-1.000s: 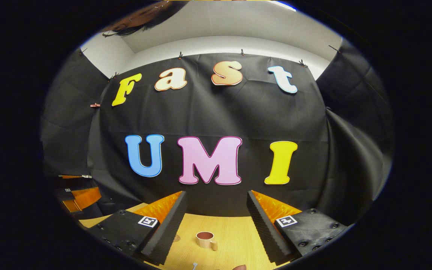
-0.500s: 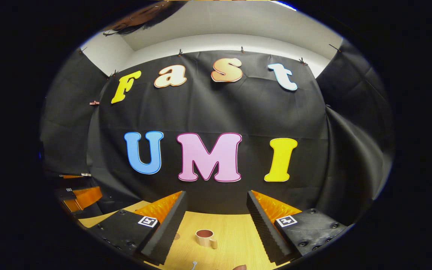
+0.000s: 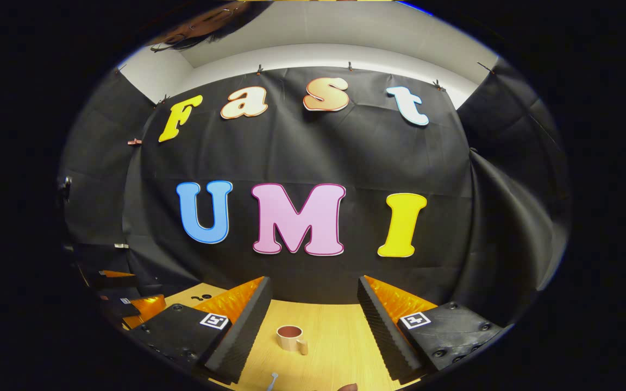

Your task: Put the toothbrush and toothpaste on the desktop into the cup, then pick up the cup and place it on the coaster on the desktop.

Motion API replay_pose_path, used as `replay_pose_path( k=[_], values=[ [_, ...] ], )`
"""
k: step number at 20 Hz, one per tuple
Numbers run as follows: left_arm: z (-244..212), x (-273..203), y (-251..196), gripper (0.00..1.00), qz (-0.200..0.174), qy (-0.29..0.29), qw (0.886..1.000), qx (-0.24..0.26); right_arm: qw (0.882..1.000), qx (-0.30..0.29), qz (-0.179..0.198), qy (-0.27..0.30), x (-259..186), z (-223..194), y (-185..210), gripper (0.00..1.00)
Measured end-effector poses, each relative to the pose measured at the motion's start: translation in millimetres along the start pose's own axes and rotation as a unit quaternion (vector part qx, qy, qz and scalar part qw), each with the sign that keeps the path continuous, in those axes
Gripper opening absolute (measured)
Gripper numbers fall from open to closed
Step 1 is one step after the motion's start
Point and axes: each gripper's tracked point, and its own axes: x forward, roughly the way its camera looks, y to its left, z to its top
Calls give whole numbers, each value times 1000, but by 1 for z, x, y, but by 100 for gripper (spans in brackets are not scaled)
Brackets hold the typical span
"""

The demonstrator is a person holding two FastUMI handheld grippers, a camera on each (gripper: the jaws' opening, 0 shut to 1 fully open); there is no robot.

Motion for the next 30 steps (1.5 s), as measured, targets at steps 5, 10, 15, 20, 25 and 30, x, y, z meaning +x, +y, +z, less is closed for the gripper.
replay_pose_path(
  k=[5, 10, 15, 20, 25, 30],
  values=[
    [-86, 32, -24, 98, -13, 70, 997, 3, 999, -3, -6, 37, 2, -30, -13, 97],
    [-190, 57, -28, 98, -6, 171, 985, 6, 997, -17, 1, 74, 9, -69, -22, 98],
    [-262, 71, -9, 98, 27, 249, 968, 13, 992, -1, 12, 129, 16, -117, -25, 98],
    [-308, 69, -4, 97, 29, 306, 951, 32, 984, 17, 12, 175, 23, -159, -28, 98],
    [-315, 72, 1, 91, 34, 312, 947, 73, 975, 48, 14, 216, 23, -192, -20, 98],
    [-323, 64, 20, 39, 58, 328, 936, 111, 960, 59, 26, 272, 13, -234, 6, 99]
  ],
)
